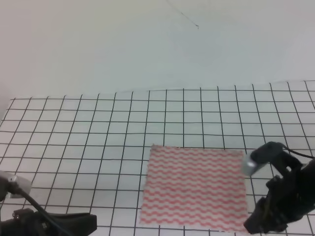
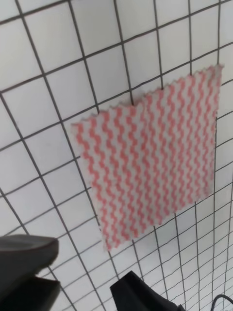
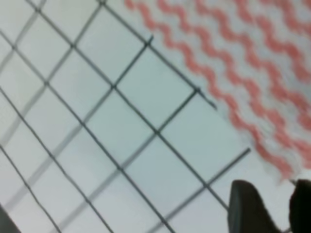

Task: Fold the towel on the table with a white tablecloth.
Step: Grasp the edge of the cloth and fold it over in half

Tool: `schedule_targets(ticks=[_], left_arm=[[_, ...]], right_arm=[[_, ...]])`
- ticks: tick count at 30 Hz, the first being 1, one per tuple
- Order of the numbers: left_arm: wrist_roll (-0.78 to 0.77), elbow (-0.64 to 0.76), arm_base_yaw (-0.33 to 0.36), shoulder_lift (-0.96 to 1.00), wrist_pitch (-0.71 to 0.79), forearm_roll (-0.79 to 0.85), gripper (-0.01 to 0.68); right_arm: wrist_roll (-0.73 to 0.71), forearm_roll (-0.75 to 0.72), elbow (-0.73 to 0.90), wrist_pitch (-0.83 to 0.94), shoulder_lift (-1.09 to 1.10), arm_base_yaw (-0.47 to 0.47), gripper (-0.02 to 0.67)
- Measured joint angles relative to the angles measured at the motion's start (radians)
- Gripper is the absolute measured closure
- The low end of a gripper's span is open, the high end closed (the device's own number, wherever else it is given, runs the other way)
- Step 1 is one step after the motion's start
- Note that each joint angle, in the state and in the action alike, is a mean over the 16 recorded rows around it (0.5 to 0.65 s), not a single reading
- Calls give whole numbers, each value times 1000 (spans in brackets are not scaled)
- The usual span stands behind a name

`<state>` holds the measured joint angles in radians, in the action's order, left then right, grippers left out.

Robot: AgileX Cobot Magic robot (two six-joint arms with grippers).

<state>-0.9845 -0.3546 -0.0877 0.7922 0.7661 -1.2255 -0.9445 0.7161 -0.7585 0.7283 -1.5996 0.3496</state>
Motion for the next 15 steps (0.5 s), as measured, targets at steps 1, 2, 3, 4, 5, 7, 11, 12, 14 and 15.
schedule_targets(ticks=[1,2,3,4,5,7,11,12,14,15], left_arm=[[3,-4,0,0,1,14,581],[6,-10,0,0,3,28,581],[8,-15,0,0,5,42,581],[11,-21,0,0,7,56,580],[14,-28,0,0,9,69,580],[21,-42,0,0,13,95,580],[41,-69,0,1,23,144,579],[47,-76,0,1,26,155,579],[57,-88,0,2,30,170,578],[62,-93,0,1,33,174,578]], right_arm=[[4,-32,0,-5,4,13,440],[12,-65,0,-12,7,28,431],[21,-101,0,-24,9,43,422],[26,-140,0,-35,10,60,413],[36,-179,0,-50,10,77,404],[58,-259,0,-85,10,110,387],[125,-401,0,-157,9,172,368],[140,-430,0,-173,8,184,367],[164,-482,0,-202,7,205,365],[175,-504,0,-213,7,213,364]])
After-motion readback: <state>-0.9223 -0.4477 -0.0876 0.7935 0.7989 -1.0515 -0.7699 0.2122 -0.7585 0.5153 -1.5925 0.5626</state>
